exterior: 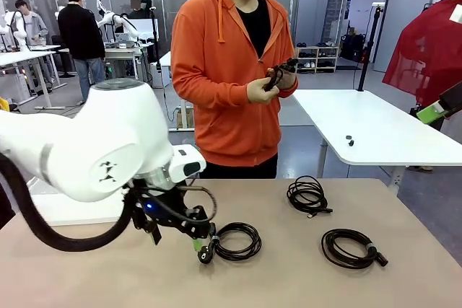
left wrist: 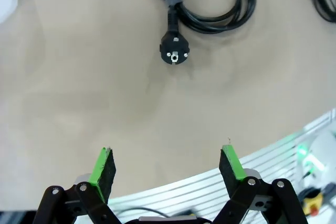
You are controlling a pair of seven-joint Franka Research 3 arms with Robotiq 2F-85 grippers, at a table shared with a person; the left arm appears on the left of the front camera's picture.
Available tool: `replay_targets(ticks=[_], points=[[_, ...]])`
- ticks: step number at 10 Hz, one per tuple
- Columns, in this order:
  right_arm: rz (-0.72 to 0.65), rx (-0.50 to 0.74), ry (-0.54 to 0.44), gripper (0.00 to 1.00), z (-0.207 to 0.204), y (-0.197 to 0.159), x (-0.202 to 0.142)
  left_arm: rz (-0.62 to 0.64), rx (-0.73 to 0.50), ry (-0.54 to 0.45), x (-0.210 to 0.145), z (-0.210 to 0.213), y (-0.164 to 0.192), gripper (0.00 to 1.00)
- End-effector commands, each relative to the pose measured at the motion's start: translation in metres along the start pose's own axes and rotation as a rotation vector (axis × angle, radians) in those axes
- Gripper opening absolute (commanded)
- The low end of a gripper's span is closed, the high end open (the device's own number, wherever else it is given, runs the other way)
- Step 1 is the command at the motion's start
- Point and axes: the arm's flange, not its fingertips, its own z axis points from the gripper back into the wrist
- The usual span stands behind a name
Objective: Organize and store the cables.
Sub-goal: Place the Power Cable into the Organizing box.
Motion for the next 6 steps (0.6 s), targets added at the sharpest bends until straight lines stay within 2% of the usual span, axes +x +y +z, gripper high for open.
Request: replay_targets(ticks=[1,2,3,6], points=[[0.012,0.015,-0.003,1.0,0.0,0.0,0.0,0.146,0.016,0.036,0.02,-0.014,-0.025,1.0],[0.012,0.015,-0.003,1.0,0.0,0.0,0.0,0.222,0.067,0.032,0.027,-0.026,-0.032,1.0],[0.012,0.015,-0.003,1.0,0.0,0.0,0.0,0.255,0.064,0.026,0.038,-0.039,-0.037,1.0],[0.012,0.015,-0.003,1.0,0.0,0.0,0.0,0.247,0.066,-0.001,0.066,-0.061,-0.039,1.0]])
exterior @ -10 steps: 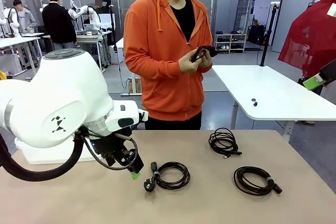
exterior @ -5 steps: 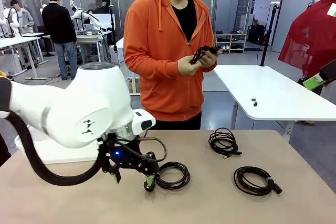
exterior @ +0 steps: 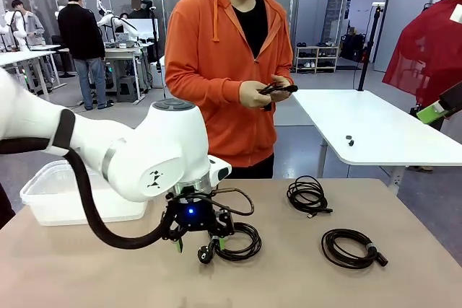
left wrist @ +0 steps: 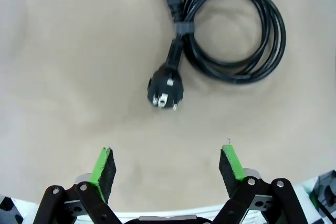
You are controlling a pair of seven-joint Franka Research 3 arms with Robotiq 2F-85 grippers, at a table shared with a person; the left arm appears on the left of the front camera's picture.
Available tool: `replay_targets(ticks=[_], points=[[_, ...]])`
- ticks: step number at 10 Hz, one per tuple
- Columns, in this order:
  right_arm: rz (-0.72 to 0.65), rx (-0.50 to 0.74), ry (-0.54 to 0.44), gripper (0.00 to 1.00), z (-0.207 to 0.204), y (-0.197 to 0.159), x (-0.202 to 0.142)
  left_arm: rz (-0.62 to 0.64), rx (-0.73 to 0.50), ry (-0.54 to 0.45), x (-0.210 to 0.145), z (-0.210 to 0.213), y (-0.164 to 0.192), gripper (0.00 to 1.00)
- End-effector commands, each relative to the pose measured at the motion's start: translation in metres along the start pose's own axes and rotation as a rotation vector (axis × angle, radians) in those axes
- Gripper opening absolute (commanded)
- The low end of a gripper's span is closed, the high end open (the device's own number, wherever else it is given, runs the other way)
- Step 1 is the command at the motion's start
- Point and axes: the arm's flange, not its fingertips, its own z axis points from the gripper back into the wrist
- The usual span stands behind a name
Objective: Organize and store the cables.
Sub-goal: Place the Power Cable into the Organizing box.
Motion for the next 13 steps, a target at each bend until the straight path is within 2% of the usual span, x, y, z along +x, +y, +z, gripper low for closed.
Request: replay_targets(ticks=[1,6,8,13], points=[[0.012,0.015,-0.003,1.0,0.0,0.0,0.0,-0.024,-0.009,-0.026,0.027,-0.016,-0.017,1.0],[0.012,0.015,-0.003,1.0,0.0,0.0,0.0,-0.02,0.035,-0.025,0.074,-0.052,-0.019,1.0],[0.012,0.015,-0.003,1.0,0.0,0.0,0.0,-0.021,0.047,0.004,0.084,-0.07,-0.019,1.0],[0.012,0.015,-0.003,1.0,0.0,0.0,0.0,-0.011,0.056,-0.01,0.101,-0.091,-0.022,1.0]])
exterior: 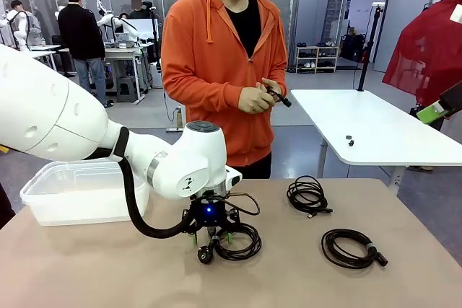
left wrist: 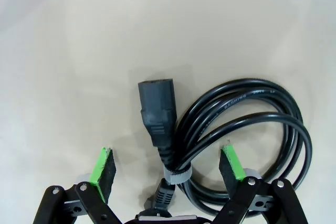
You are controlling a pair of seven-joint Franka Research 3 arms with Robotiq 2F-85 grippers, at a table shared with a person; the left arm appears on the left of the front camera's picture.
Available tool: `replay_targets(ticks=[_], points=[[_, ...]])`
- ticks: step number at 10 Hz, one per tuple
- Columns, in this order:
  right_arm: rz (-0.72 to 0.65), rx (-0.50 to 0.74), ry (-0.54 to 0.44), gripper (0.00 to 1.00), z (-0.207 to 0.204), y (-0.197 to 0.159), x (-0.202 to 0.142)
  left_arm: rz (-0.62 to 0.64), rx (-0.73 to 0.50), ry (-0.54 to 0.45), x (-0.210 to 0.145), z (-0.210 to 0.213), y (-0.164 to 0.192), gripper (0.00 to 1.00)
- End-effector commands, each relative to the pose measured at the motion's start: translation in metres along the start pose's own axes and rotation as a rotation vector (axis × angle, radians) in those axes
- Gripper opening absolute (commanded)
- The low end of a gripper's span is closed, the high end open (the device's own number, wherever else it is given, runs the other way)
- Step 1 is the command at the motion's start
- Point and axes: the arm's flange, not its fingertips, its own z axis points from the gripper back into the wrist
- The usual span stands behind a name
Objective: Organize and store the cables.
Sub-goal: Place the Power Cable into the Organizing box.
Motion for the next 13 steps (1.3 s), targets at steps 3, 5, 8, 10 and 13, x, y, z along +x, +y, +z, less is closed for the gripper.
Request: replay_targets(ticks=[3,5,8,10,13], points=[[0.012,0.015,-0.003,1.0,0.0,0.0,0.0,0.005,0.017,-0.006,0.008,0.001,-0.003,0.23],[0.012,0.015,-0.003,1.0,0.0,0.0,0.0,0.008,0.025,0.005,0.008,0.007,-0.001,0.0],[0.012,0.015,-0.003,1.0,0.0,0.0,0.0,0.012,0.022,0.01,0.007,0.009,-0.001,0.0],[0.012,0.015,-0.003,1.0,0.0,0.0,0.0,0.01,0.017,0.016,0.007,0.014,0.001,0.0],[0.012,0.015,-0.003,1.0,0.0,0.0,0.0,-0.007,-0.037,0.061,0.021,0.081,0.023,0.03]])
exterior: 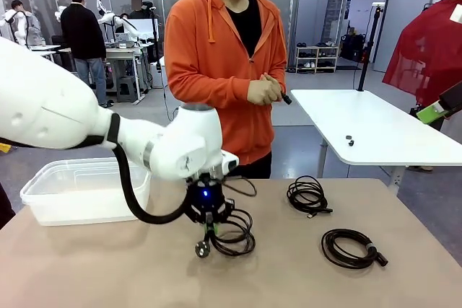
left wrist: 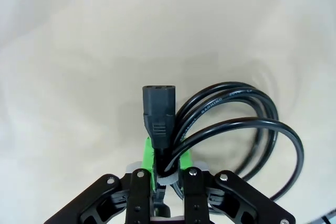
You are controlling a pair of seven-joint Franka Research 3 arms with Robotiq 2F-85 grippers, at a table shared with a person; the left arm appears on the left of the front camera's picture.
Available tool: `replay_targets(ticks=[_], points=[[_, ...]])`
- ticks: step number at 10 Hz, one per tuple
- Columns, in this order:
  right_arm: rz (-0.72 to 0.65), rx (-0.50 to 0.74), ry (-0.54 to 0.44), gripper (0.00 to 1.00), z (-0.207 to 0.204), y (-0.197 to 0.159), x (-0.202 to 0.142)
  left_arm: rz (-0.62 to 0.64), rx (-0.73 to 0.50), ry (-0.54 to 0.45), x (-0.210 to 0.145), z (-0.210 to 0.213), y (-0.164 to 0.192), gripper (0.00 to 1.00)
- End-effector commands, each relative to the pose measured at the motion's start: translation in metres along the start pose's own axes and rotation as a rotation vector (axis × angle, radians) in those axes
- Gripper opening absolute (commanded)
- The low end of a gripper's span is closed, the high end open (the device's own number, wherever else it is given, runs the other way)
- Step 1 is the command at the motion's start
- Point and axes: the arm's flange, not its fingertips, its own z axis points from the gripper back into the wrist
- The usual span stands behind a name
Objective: Organize and store the cables.
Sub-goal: Place the Power Cable into the Organizing box.
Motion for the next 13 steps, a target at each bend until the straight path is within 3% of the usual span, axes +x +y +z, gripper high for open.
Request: replay_targets(ticks=[1,5,7,8,12,13], points=[[0.012,0.015,-0.003,1.0,0.0,0.0,0.0,-0.008,0.008,0.044,0.009,0.062,0.02,0.03],[0.012,0.015,-0.003,1.0,0.0,0.0,0.0,-0.129,0.015,0.029,0.005,0.126,0.043,0.03],[0.012,0.015,-0.003,1.0,0.0,0.0,0.0,-0.153,-0.028,-0.012,0.001,0.13,0.046,0.03],[0.012,0.015,-0.003,1.0,0.0,0.0,0.0,-0.103,0.012,0.013,0.007,0.132,0.04,0.03],[0.012,0.015,-0.003,1.0,0.0,0.0,0.0,-0.103,0.012,0.013,0.007,0.132,0.04,0.03],[0.012,0.015,-0.003,1.0,0.0,0.0,0.0,-0.12,0.009,0.013,0.008,0.13,0.041,0.2]])
